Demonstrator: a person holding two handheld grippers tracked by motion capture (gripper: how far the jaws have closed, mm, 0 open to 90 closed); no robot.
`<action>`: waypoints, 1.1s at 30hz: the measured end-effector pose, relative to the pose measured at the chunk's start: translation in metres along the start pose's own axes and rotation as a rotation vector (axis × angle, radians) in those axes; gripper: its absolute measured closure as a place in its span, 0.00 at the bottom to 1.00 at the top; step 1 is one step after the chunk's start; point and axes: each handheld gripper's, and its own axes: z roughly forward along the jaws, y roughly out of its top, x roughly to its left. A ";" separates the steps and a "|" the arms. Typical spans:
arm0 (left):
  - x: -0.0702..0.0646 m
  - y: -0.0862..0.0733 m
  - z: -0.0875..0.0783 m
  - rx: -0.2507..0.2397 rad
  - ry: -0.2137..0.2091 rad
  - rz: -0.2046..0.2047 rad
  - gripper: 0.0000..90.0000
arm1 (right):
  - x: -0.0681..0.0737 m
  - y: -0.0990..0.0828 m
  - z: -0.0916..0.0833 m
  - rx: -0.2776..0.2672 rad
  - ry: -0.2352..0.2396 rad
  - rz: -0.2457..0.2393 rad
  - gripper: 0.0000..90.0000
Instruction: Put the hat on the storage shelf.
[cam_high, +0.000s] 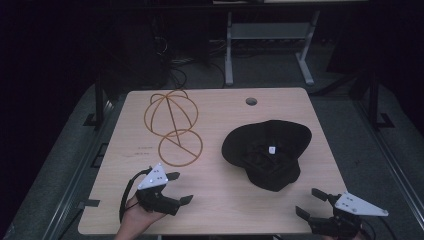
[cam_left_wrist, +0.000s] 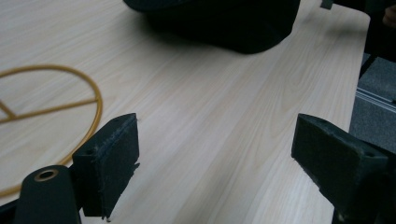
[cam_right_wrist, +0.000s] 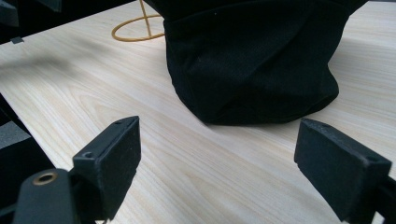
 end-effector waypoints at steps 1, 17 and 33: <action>0.000 0.003 0.001 -0.001 -0.004 0.008 0.16 | 0.000 0.000 0.000 0.001 0.001 -0.001 0.16; -0.017 0.058 0.035 0.014 -0.069 0.106 0.16 | -0.001 -0.001 -0.001 -0.003 0.013 -0.002 0.16; -0.019 0.103 0.077 0.072 -0.124 0.163 0.16 | -0.003 -0.002 -0.004 -0.007 0.018 -0.002 0.16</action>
